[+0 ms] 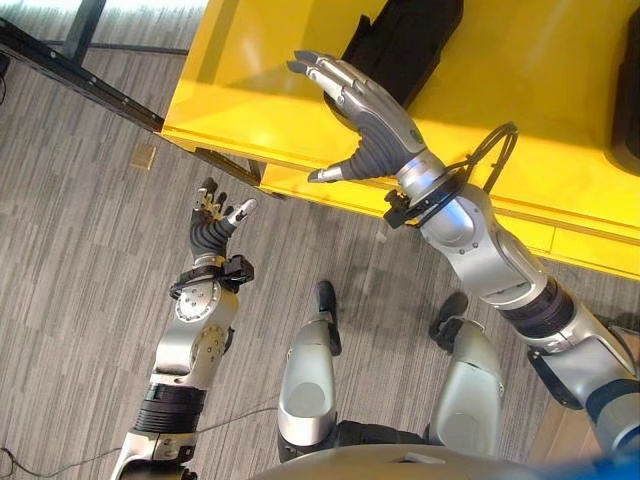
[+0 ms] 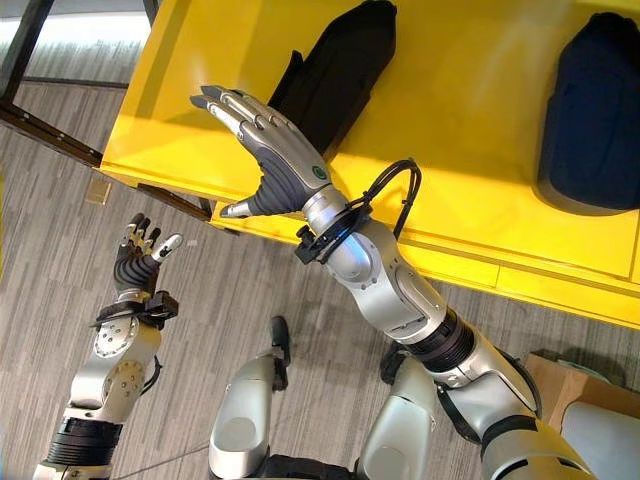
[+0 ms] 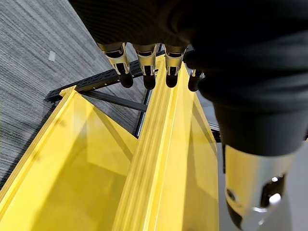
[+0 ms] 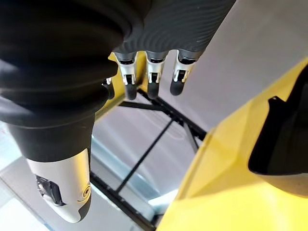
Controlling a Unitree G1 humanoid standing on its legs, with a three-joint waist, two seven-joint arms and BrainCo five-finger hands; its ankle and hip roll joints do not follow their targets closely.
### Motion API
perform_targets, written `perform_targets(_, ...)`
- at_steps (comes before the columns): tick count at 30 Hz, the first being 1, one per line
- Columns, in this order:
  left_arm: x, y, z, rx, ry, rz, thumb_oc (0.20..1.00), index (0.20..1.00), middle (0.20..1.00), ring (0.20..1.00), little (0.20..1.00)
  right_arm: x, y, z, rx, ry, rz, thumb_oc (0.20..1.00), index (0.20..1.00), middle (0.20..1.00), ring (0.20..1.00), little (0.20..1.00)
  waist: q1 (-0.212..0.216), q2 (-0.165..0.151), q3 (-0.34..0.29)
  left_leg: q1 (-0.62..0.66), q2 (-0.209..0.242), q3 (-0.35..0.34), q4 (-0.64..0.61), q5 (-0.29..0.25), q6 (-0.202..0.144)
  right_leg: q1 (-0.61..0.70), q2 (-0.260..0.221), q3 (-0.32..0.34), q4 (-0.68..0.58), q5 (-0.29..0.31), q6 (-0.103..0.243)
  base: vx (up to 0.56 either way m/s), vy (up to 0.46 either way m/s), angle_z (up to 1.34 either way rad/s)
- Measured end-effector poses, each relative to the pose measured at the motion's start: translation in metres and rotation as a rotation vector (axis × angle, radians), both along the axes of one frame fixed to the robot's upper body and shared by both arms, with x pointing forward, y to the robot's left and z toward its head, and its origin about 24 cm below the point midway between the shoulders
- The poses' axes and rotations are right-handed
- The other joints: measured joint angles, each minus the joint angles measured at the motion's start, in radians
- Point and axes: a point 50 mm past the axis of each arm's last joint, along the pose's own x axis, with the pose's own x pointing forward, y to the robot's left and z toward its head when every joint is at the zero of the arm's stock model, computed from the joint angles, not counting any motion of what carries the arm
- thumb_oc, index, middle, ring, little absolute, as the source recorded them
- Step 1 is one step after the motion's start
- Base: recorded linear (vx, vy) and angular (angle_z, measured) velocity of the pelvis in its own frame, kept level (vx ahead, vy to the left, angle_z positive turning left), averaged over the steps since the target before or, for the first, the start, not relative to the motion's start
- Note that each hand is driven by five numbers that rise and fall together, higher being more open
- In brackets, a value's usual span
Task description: Move parts from the plastic box to the shelf.
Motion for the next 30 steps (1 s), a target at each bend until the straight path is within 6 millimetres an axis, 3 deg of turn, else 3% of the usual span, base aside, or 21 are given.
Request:
perform_targets(10, 0.003, -0.004, 0.000, 0.011, 0.032, 0.016, 1.000, 1.000, 1.000, 1.000, 1.000, 0.024, -0.010, -0.017, 0.029, 0.075, -0.156, 1.000, 1.000, 1.000, 1.000, 1.000, 0.008, 0.000, 0.000, -0.033, -0.003, -0.021, 0.018, -0.003, 0.004, -0.009, -0.011, -0.017, 0.003, -0.003, 0.001, 0.01, 0.017, 0.05)
perform_targets(19, -0.002, -0.001, -0.007, 0.016, 0.061, 0.022, 1.000, 1.000, 1.000, 1.000, 1.000, 0.060, -0.041, -0.043, 0.069, 0.152, -0.423, 1.000, 1.000, 1.000, 1.000, 1.000, 0.041, 0.000, 0.000, -0.123, -0.004, -0.055, 0.057, -0.005, 0.006, -0.061, -0.021, -0.040, 0.019, -0.004, -0.001, 0.00, 0.017, 0.09)
perform_targets(30, -0.002, -0.001, -0.005, 0.019, 0.026, -0.010, 1.000, 1.000, 1.000, 1.000, 1.000, 0.069, -0.049, -0.051, 0.081, 0.148, -0.473, 1.000, 1.000, 1.000, 1.000, 1.000, 0.047, 0.000, 0.000, -0.127, -0.004, -0.055, 0.069, -0.008, 0.002, -0.067, -0.026, -0.038, 0.032, -0.008, -0.003, 0.02, 0.001, 0.00)
